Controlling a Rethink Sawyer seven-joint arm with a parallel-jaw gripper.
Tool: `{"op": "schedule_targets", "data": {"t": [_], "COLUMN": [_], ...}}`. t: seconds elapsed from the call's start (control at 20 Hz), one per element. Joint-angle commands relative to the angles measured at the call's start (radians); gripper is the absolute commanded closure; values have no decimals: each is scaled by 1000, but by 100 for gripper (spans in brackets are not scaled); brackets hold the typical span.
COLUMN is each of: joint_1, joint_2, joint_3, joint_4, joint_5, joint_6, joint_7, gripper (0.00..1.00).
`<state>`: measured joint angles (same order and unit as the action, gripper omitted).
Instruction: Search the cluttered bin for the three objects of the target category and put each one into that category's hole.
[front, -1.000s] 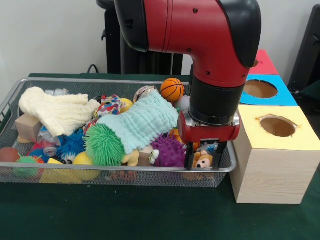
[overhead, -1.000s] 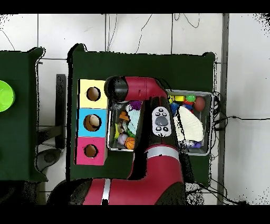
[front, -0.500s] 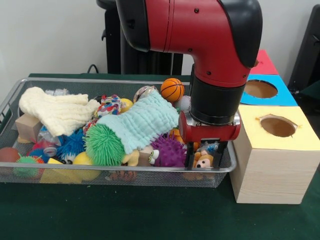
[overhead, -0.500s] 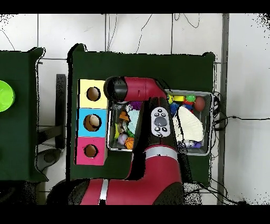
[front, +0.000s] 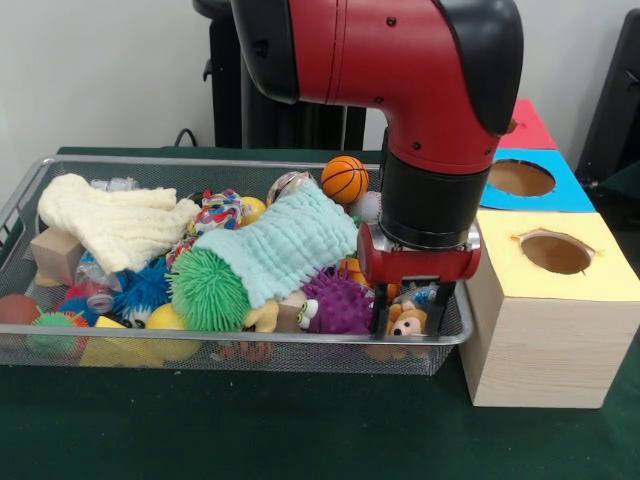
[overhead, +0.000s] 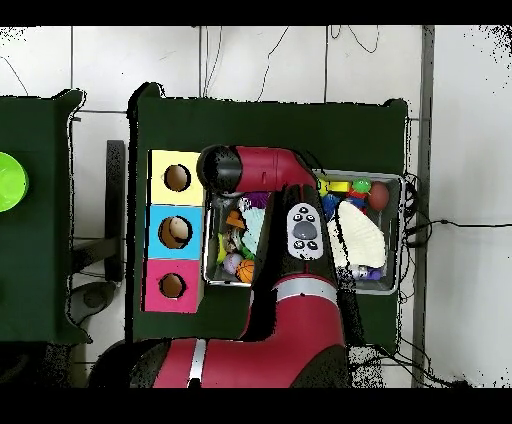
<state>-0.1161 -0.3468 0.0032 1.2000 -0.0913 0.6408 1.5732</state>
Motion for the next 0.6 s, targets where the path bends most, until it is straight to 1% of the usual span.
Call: {"op": "schedule_targets", "data": {"t": [0.05,0.2,0.45,0.6], "joint_1": [-20,-15,-12,-3], "joint_2": [38,15,7,-2], "joint_3": [47,38,34,24], "joint_4": [149,170,192,188], "joint_5": [26,25,18,21], "joint_6": [45,51,5,32], "joint_7": [145,146,156,162], "gripper": [0,0,0,0]}}
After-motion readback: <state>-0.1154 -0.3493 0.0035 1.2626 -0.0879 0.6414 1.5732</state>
